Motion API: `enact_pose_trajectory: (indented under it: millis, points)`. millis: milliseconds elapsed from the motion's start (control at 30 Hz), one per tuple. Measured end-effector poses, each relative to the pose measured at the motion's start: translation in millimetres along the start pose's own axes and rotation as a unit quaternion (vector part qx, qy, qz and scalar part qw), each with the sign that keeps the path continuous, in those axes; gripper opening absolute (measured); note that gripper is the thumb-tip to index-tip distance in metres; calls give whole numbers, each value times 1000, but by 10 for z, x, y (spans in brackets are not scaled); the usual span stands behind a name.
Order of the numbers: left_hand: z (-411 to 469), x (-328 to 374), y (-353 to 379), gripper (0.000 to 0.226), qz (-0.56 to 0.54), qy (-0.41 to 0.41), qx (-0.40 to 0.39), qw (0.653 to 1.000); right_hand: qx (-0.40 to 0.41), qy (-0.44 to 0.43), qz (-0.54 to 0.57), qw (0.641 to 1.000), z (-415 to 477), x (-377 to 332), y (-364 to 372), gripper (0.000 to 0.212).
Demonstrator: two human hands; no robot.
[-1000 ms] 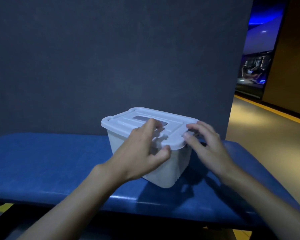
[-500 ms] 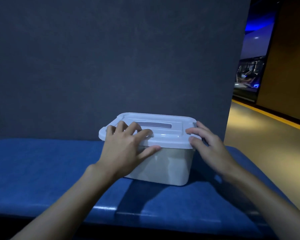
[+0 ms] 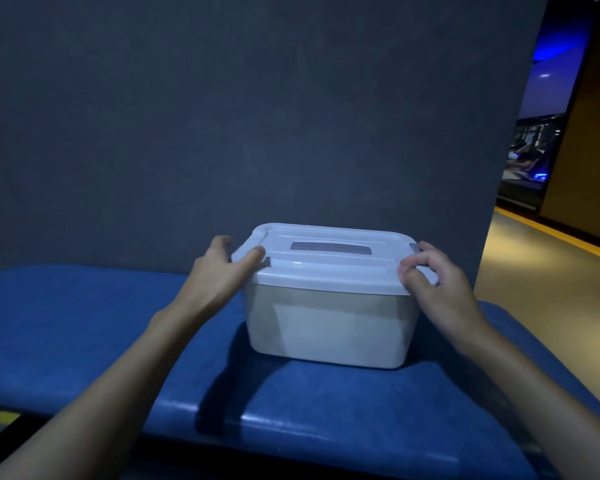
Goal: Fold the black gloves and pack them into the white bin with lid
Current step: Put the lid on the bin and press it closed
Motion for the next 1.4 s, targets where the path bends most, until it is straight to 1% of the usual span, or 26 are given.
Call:
enact_pose_trajectory:
  millis: [67,133,233,300,467,600,700,767,867,933,1000,1067,1133,1200,1300,1400]
  points:
    - [-9,4,13,97,-43,-6,5,999,5,-2,3,1000,2,11,10,4]
    - [-28,27,21,97,-67,8,20,998,5,-6,6,1000,-2,13,11,4]
    - [-42,59,26,93,-69,57,43,995,5,-10,9,1000,0,33,14,4]
    - [-47,42,34,92,-73,68,40,994,3,-8,12,1000,-3,38,13,4]
    - [-59,1,30,102,-77,90,29,993,-2,-1,15,1000,12,44,-2,4]
    - [-42,-3,7,96,-56,105,26,993,-9,5,13,1000,34,53,20,8]
    - [-25,35,-15,90,-17,124,16,992,-15,3,7,1000,52,57,16,3]
    - [7,70,-49,91,5,135,5,991,-19,5,3,1000,63,58,17,2]
    - [19,145,-87,100,35,138,-43,989,-28,8,3,1000,70,40,12,5]
    - [15,172,-90,99,66,147,-81,984,-48,10,-9,999,73,10,3,4]
    - [34,138,-101,98,86,158,-95,979,-79,7,-31,996,70,-15,4,21]
    - [57,86,-149,100,91,158,-91,979,-108,6,-43,993,81,-52,31,42]
    - [81,29,-222,102,93,152,-81,981,-136,8,-48,990,119,-90,110,55]
    - [114,-50,-333,100,90,144,-71,983,-159,11,-47,986,153,-130,258,67]
    - [238,-196,-562,98,83,127,-64,986,-180,6,-45,983,232,-196,573,94]
    - [419,-354,-814,81,101,106,-68,987,-193,-2,-53,980,322,-243,918,110]
Point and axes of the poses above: each hand's wrist, its own z-axis towards the middle knuckle, its own y-axis out of the palm, x = y × z, the point moved 1 cm from there along z, towards the middle knuckle, and after that the axes turned 1 degree about -z, right-handed, at the moved point
